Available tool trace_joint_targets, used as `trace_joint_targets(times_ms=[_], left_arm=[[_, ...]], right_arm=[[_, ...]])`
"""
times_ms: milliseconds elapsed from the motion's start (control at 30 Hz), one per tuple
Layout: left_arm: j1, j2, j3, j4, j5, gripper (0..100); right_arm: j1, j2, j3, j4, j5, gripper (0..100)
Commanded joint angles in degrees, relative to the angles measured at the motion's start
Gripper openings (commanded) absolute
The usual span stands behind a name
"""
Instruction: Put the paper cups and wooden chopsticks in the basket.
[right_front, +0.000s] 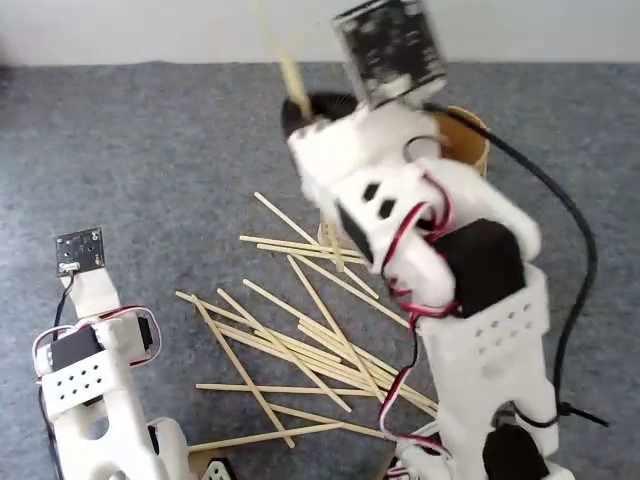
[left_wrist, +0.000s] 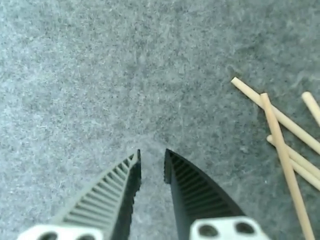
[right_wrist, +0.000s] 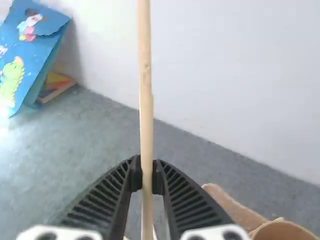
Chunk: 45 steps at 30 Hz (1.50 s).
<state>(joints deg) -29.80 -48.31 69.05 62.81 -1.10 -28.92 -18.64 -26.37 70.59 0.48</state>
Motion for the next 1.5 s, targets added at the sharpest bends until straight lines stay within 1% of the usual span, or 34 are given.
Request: trace_joint_targets(times_ms=[0,200,333,600,767,867,967,1100,1200,1267,1400,1467], left_arm=[[0.1,-1.7,-0.4,-1.0,-0.5,7],[0.1,-1.7,-0.4,-1.0,-0.5,7],[0.1,-1.7,-0.4,-1.0,-0.5,7],[0.1,-1.7,-0.4,-1.0,-0.5,7],[0.1,-1.7,-0.4,-1.0,-0.5,7],[0.1,-1.7,-0.4,-1.0,-0.5,7],[0.1,-1.7,-0.4,-1.0,-0.5,7],[0.1,-1.7,-0.4,-1.0,-0.5,7],[0.1,-1.7,-0.4,-1.0,-0.5,7],[0.1,-1.7,-0.4,-1.0,-0.5,7],[0.1,-1.7,-0.4,-1.0,-0.5,7],[0.1,-1.7,-0.4,-1.0,-0.5,7]], right_arm=[[5.0,2.4,-2.8,-5.8,0.8,0.8],[9.3,6.7,-2.8,-15.8,0.7,0.8],[10.2,7.3,-2.9,-21.8,0.9,0.8],[10.6,10.2,-2.8,-27.5,1.1,0.8],[13.7,17.1,-2.8,-26.9,0.7,0.8],[14.7,20.3,-2.8,-24.6,0.6,0.8],[14.6,21.9,-2.8,-20.3,0.4,0.8],[13.8,22.5,-2.8,-15.3,-4.1,1.2],[13.1,22.8,-2.7,-12.1,-4.7,1.3],[12.6,23.1,-2.7,-10.7,-4.7,3.5],[12.4,23.3,-2.7,-6.9,-4.7,12.4],[12.4,23.2,-2.7,-5.8,-4.7,13.3]])
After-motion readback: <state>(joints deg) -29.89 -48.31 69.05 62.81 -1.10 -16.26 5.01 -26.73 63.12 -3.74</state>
